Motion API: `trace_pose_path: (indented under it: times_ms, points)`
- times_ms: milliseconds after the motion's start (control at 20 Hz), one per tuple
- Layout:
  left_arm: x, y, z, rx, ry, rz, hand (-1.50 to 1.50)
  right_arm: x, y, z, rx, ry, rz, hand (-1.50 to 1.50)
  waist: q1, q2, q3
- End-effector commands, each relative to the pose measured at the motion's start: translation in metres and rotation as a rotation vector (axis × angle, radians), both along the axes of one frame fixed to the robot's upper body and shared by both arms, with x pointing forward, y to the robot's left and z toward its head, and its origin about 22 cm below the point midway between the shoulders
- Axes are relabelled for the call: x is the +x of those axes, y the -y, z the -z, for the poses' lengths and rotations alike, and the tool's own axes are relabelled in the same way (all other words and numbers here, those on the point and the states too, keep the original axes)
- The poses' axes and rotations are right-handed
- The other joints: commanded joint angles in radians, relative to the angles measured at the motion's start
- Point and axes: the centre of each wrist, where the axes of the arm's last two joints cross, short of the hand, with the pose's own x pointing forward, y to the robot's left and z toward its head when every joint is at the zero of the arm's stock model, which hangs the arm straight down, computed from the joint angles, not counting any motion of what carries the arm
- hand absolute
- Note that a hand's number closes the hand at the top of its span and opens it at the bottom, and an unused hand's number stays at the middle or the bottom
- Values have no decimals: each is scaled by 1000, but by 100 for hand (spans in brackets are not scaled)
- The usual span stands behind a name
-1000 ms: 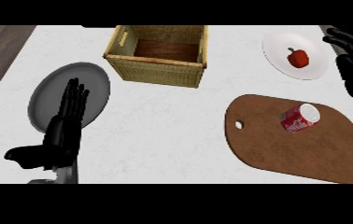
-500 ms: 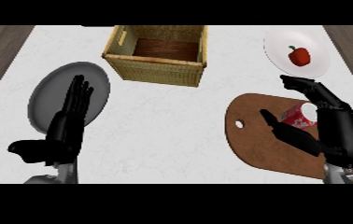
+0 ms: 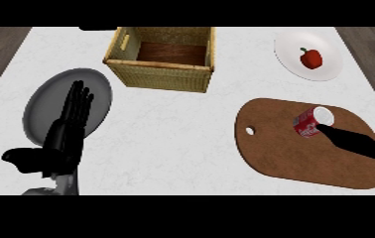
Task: Pick the can from the cutting board and place it in the basket
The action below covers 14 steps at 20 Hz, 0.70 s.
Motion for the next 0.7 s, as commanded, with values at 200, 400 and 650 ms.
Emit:
trace_pose_path:
  times_ms: [200,400,650]
  points:
    - [2,10,0,2,-2,31,0,-11,-11,-84,-243,-409,82,-150,18,1,1]
    - [4,6,-13,6,28,56,0,-16,-25,-122,-185,-529,-15,-150,39,5,6]
    - [9,27,0,-13,12,33,0,-27,-40,-130,-119,-580,-17,-150,27,7,8]
